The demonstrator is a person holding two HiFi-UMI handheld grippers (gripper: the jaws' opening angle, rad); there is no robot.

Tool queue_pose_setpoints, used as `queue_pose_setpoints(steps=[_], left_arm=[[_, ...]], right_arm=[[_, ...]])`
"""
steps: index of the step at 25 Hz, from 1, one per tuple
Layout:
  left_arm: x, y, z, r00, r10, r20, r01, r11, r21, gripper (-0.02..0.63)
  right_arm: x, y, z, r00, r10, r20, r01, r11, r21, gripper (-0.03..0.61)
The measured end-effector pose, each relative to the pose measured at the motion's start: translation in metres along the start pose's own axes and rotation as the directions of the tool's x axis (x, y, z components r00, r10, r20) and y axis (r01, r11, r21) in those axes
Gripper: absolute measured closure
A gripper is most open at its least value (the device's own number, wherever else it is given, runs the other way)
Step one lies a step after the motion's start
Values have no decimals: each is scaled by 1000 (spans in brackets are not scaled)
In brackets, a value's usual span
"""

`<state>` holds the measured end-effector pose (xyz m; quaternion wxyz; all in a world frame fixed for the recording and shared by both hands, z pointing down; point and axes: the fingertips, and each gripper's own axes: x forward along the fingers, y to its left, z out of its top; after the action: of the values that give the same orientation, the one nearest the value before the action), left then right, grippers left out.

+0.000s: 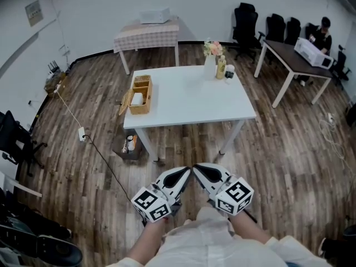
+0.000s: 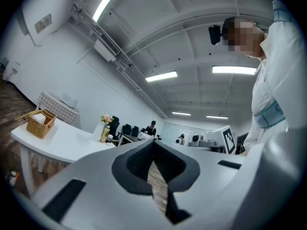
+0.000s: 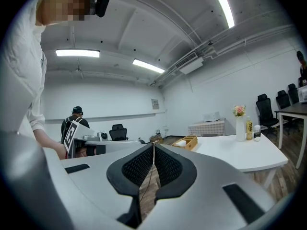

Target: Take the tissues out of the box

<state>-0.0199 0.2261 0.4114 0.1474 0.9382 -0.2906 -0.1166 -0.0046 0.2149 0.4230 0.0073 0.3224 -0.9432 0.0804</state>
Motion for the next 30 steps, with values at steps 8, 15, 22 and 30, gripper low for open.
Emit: queue_pose_setpoints(steps=[8, 15, 22, 30], left_arm=[[13, 33, 17, 999, 32, 28, -32, 999, 16, 612], [45, 78, 22, 999, 52, 7, -53, 999, 15, 612], [97, 136, 28, 998, 63, -15, -63, 998, -5, 612], [157, 194, 46, 995, 93, -19, -94, 995, -32, 612]], right_arm=[[13, -33, 8, 1000, -27, 11, 27, 1000, 5, 545], [48, -84, 12, 1000, -17, 23, 16, 999, 32, 545], [90, -152, 16, 1000, -7, -3, 8, 999, 51, 545], [133, -225, 35, 999, 15, -36, -13, 997, 73, 545]])
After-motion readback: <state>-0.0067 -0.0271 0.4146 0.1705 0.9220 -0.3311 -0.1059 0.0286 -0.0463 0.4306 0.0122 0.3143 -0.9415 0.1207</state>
